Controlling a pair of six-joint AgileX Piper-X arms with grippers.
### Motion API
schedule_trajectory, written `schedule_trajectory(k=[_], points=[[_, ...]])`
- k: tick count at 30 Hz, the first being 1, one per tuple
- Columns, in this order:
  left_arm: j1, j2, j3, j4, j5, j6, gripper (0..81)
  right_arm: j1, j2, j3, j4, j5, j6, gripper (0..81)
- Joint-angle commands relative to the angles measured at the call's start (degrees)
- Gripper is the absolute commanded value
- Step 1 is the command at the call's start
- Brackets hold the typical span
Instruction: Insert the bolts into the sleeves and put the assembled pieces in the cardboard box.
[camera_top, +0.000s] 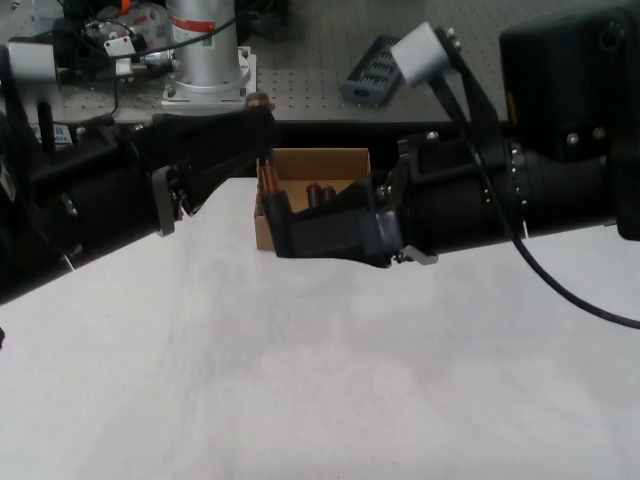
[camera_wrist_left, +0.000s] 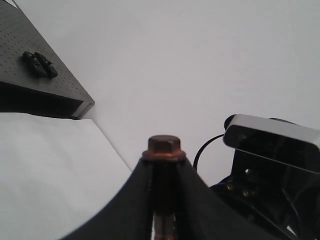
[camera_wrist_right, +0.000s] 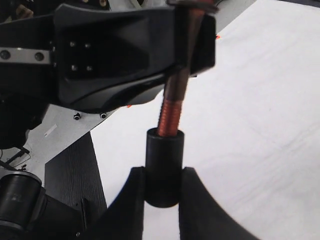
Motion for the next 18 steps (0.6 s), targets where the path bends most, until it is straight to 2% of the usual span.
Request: schedule_trajectory(k=[1,12,18], points=[[-0.2,-0.7,-0.4,-1.3,1.9,0.3,0.6,-1.1,-0.5,-0.4,0.3,2.2,-0.2,1.1],[-0.2,-0.7,-0.4,3.7,9.2,3.6,0.6,-1.7,-0.5,-0.4,0.5,-1.3,-3.4,1.1],[0.6,-0.7,-0.4,8.6,10.8,4.6,0.6,-2.4,-0.5,-0.4,5.4,-2.5,-7.9,1.1]])
